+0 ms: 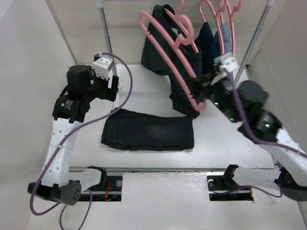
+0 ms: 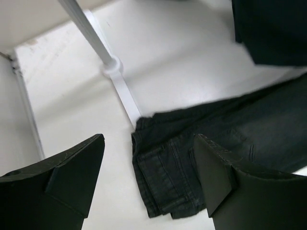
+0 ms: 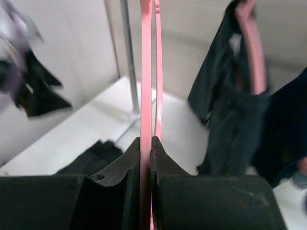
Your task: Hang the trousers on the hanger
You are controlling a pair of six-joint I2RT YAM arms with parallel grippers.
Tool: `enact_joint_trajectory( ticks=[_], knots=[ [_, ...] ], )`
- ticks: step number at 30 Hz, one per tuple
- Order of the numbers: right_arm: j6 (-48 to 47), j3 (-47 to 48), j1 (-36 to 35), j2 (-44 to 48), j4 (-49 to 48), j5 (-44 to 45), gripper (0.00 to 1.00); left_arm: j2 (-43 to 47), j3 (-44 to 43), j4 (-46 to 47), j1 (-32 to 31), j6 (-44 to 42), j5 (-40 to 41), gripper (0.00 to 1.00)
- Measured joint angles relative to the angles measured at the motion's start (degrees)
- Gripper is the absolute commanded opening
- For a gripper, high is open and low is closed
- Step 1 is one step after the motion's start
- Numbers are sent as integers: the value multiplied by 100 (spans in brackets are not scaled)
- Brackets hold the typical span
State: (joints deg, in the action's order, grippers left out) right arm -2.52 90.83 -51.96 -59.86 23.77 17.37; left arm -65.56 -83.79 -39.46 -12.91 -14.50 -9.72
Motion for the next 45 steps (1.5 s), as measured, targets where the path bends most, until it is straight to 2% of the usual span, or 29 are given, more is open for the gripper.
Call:
enact_joint_trajectory(
  ticks=[3,6,8,12,16,22,27,31,33,34,36,40,41,42,44,45],
  knots=[
    [529,-769,-251,-275,-446,269,0,170,-313,109,199,175,-175,76],
    [1086,-1572,-619,-717,-496,723,0,254,-487,153,260,363,-542,94],
    [1521,-1926,-927,-1152,-391,1145,0,245,-516,179,323,452,-960,99],
    [2343,-2291,-1545,-1976,-44,1923,0,103,-326,264,367,592,-1862,99],
    [2815,-2435,-1910,-2656,68,2081,0,-170,260,328,365,750,-2439,100],
    [2999,-2544,-2079,-3493,-190,1917,0,-896,890,212,369,914,-2435,100],
    [2968,-2485,-2083,-3928,-413,1690,0,-1108,1047,48,361,931,-2492,100],
    [2938,-2376,-2090,-4113,-498,1600,0,-1165,1073,-42,354,920,-2258,90],
    [2968,-2376,-2083,-4107,-498,1585,0,-1331,1073,-214,341,804,-2240,83],
    [2994,-2376,-2081,-4100,-496,1587,0,-1451,1071,-317,330,743,-2236,75],
    [3080,-2376,-2081,-4100,-496,1617,0,-1722,1062,-522,313,654,-2236,72],
    [3246,-2339,-2076,-4103,-422,1690,0,-2129,960,-905,289,501,-2293,54],
    [3268,-2315,-2070,-4113,-400,1692,0,-2166,933,-946,284,457,-2339,48],
    [3287,-2291,-2065,-4129,-387,1692,0,-2179,894,-988,284,424,-2393,27],
    [3322,-2227,-2061,-4181,-341,1683,0,-2188,813,-1008,282,376,-2496,2],
    [3331,-2216,-2063,-4203,-337,1672,0,-2203,765,-1010,282,369,-2555,0]
  ],
)
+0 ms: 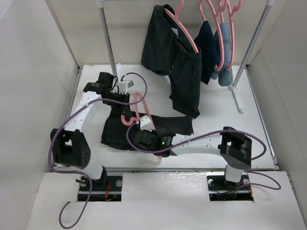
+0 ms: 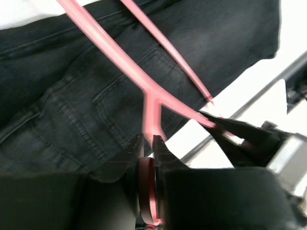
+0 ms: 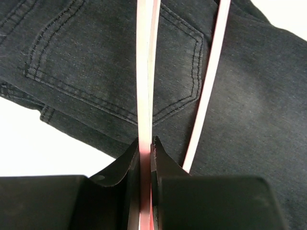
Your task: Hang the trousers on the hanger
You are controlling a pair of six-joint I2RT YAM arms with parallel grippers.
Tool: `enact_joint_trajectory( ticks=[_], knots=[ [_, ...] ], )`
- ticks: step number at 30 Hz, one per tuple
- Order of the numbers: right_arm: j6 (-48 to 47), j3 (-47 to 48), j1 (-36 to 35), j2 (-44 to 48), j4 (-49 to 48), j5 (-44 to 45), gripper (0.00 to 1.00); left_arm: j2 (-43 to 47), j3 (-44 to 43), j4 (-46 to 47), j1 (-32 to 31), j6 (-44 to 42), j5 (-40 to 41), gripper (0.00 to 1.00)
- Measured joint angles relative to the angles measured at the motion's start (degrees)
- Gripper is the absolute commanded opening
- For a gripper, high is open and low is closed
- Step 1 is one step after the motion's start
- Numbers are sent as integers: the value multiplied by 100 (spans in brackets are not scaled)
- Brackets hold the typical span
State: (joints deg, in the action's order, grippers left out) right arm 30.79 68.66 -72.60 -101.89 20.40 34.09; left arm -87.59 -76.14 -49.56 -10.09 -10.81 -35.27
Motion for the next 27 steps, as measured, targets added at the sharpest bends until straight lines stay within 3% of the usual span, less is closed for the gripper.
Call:
enact_joint_trajectory(
  ticks=[3,5,6,7,8,12,17,22,27],
  knots=[
    [20,42,9,-35,-13,-39,0,-74,-76,-48,-15,-2,-151,0],
    [13,42,28,-35,4,-85,30,-120,-85,-63,-17,-28,-181,0],
    [46,42,55,-31,0,-168,51,-136,-85,-83,-15,-31,-186,0],
    [44,42,90,-15,24,-310,79,-146,-85,-109,-2,-46,-184,0],
    [52,37,142,9,92,-422,88,-155,-85,-129,4,-57,-184,0],
    [-90,-144,468,573,385,-837,96,-166,-85,-127,2,-74,-229,0],
    [11,-413,1064,2251,944,-1165,99,-280,-83,-146,-24,-140,-247,0],
    [354,-949,2282,3495,1436,-1469,100,-442,-83,-216,-254,-286,-109,0],
    [481,-2216,3436,3724,1556,-2127,100,-442,-127,-238,-433,-310,24,0]
  ],
)
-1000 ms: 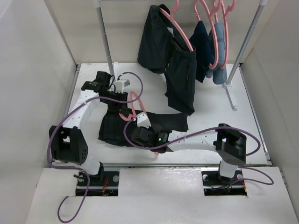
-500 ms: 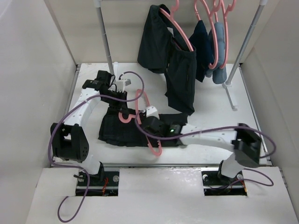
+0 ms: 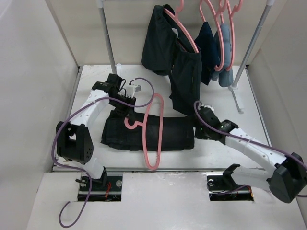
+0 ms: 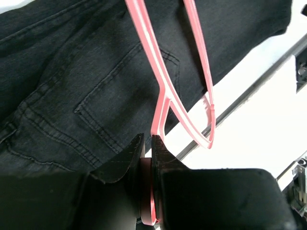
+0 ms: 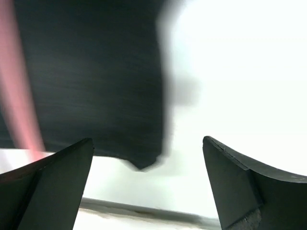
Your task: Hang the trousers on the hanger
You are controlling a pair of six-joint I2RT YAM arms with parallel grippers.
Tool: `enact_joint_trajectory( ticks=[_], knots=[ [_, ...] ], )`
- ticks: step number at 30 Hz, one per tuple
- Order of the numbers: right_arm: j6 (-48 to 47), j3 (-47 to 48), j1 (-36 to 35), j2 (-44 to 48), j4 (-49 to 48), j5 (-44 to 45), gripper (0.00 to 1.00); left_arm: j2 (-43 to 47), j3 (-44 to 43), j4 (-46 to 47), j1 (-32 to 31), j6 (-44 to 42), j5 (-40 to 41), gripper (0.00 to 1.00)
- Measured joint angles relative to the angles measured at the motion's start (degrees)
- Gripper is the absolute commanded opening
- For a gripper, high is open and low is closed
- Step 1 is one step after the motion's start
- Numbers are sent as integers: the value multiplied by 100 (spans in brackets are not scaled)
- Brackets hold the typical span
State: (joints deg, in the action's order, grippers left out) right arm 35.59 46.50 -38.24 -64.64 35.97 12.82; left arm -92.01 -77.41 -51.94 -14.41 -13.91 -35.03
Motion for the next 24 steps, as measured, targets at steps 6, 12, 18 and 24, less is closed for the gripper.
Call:
enact_joint_trajectory(
  ticks=[6,12,18,24],
  knots=[
    [-221,-772,743,-579,-455,-901,90,0,0,50,0,83,188,0],
    [-417,-789,754,-1464,-1550,-1797,0,0,0,81,0,122,313,0],
    [-452,-785,743,-1318,-1781,-1985,0,37,11,118,0,168,492,0],
    [-874,1067,-1119,-1283,-881,-509,0,258,105,157,0,203,658,0]
  ],
)
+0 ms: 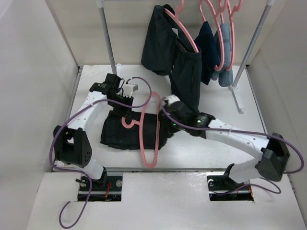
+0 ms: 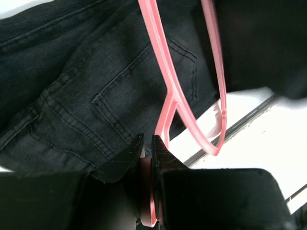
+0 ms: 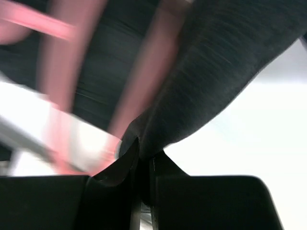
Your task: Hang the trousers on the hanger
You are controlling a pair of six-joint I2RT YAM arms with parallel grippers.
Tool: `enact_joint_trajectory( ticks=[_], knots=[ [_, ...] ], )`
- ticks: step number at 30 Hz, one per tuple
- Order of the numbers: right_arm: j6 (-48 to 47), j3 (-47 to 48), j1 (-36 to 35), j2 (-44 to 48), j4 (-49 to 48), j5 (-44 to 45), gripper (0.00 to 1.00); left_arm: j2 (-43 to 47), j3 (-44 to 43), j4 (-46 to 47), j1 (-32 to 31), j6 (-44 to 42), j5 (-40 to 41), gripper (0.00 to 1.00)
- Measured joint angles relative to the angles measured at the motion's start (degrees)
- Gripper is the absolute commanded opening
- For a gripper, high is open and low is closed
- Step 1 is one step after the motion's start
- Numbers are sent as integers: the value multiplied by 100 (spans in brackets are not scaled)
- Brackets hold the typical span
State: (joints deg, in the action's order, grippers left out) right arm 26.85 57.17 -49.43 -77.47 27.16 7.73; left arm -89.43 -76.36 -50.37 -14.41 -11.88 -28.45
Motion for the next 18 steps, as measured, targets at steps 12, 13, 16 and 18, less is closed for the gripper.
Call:
enact_joint_trajectory(
  ticks=[12,13,16,18],
  knots=[
    [-815,1784,-601,-2660,-1303,-793,2,72,118,42,70,66,94,0],
    [-824,1757,-566,-2798,-1482,-990,6,74,136,37,105,66,92,0],
    [-931,1696,-417,-3206,-1976,-1606,29,83,179,33,214,85,92,0],
    [-1016,1698,-334,-3482,-2251,-1998,45,83,181,26,260,83,90,0]
  ],
)
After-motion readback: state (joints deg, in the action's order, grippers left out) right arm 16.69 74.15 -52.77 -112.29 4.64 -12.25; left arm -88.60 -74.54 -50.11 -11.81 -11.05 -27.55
